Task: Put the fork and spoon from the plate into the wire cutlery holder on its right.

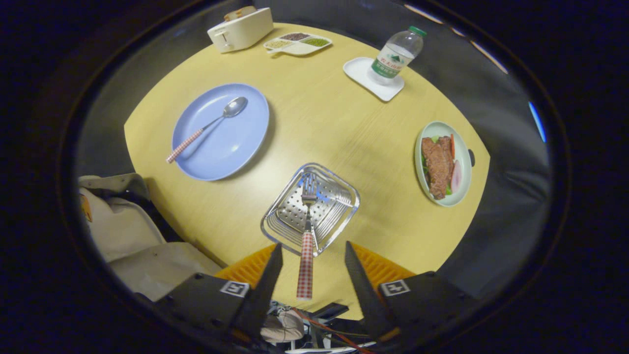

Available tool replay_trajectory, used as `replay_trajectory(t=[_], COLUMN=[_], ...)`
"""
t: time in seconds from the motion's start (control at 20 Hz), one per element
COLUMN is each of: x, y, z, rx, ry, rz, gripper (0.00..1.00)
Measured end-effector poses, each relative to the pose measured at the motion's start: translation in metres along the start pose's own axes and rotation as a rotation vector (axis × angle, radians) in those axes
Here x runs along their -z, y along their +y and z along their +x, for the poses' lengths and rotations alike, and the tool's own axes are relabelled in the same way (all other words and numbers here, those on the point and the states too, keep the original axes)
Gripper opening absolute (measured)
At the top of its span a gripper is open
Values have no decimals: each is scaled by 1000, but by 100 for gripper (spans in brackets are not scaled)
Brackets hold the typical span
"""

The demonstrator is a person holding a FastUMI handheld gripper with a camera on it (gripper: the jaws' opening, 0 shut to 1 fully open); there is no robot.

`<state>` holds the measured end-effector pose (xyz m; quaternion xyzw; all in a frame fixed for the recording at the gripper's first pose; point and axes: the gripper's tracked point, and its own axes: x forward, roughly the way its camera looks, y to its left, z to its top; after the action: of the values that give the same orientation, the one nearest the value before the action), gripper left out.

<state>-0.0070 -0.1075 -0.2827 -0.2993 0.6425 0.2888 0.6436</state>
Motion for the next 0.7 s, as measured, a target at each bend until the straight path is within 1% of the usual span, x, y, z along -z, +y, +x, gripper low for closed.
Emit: replay_trajectory(t=[0.25,0.35,0.45,0.5,0.6,0.7], x=[-20,-28,-37,-44,-54,-60], y=[7,20,29,30,33,41], z=[-23,-35,-46,-53,-69,-81], rx=[53,47,56,75,135,192], ry=[-203,-287,-391,-460,-596,-694], rz=[149,235,325,363,424,462], gripper=[94,100,100,99,99,99])
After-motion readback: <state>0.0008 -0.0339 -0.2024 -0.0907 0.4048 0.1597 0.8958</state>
